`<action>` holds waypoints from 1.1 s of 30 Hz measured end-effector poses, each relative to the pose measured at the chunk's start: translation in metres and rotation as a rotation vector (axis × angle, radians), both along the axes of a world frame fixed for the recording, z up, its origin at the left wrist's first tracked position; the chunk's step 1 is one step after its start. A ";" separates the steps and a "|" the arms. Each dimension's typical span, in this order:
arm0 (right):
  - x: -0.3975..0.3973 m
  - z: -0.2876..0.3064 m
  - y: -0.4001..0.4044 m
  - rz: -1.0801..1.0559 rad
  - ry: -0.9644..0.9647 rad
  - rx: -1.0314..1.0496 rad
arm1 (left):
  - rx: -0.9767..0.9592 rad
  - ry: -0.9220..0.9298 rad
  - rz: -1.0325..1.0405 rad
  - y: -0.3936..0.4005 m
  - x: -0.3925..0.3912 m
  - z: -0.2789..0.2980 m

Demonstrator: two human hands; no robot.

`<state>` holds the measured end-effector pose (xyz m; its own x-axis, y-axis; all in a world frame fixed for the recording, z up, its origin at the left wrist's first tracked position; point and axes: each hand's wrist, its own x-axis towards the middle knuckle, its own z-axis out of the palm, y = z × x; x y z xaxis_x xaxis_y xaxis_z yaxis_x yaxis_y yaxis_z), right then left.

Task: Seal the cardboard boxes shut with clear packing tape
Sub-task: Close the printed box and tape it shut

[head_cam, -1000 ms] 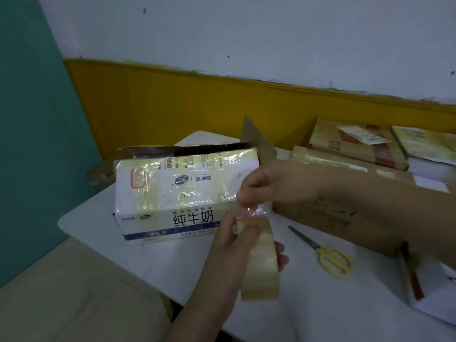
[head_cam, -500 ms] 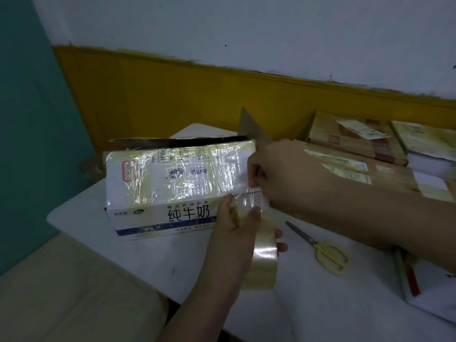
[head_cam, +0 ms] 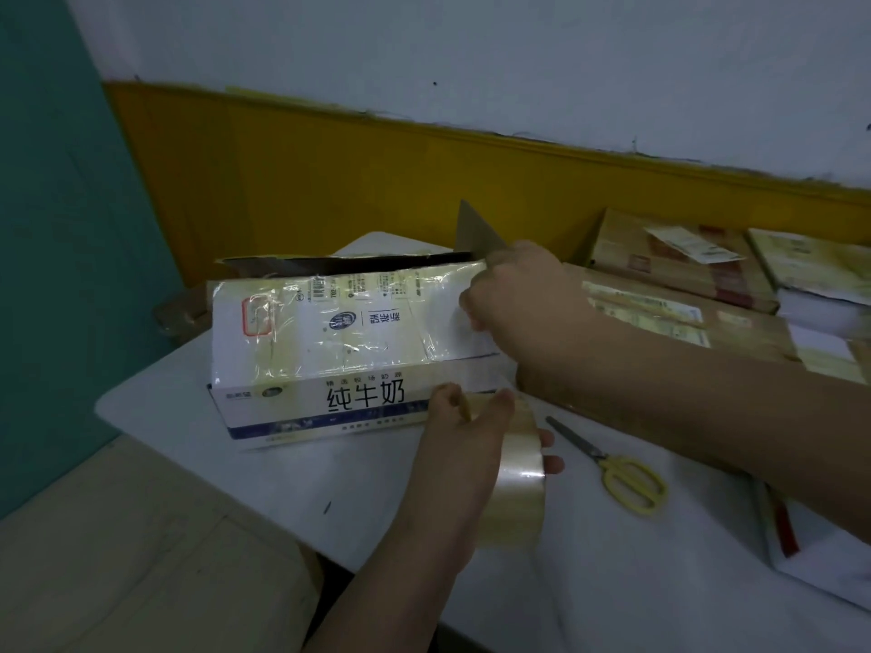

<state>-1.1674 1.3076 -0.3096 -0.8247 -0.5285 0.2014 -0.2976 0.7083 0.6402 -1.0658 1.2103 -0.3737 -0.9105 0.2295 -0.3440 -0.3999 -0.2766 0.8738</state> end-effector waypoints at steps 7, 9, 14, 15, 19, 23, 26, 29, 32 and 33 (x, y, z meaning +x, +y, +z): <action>-0.016 -0.016 0.010 0.052 -0.024 -0.038 | 0.010 -0.052 0.015 0.000 -0.007 0.000; -0.018 -0.019 0.011 0.071 -0.023 -0.110 | 0.028 -0.061 0.016 0.001 -0.009 0.000; -0.025 -0.029 0.012 -0.003 0.112 -0.084 | 0.079 -0.101 0.016 0.002 -0.012 0.002; -0.027 -0.025 0.012 0.022 0.106 -0.080 | 0.092 -0.115 0.022 0.002 -0.012 0.003; -0.015 -0.015 0.016 0.206 -0.111 -0.001 | 0.140 -0.143 0.022 -0.001 -0.014 0.004; -0.016 -0.043 0.043 0.263 -0.097 0.242 | 0.125 -0.119 0.012 -0.001 -0.016 0.002; -0.019 -0.056 0.049 0.255 -0.149 0.154 | 0.093 -0.095 0.016 0.002 -0.018 -0.001; -0.016 -0.059 0.047 0.260 -0.135 0.074 | 0.059 -0.083 0.036 0.005 -0.021 -0.001; -0.013 -0.062 0.044 0.281 -0.093 0.036 | 0.067 -0.142 0.012 0.001 -0.026 0.005; -0.013 -0.062 0.044 0.303 -0.086 0.000 | 0.084 -0.180 -0.018 -0.001 -0.028 0.008</action>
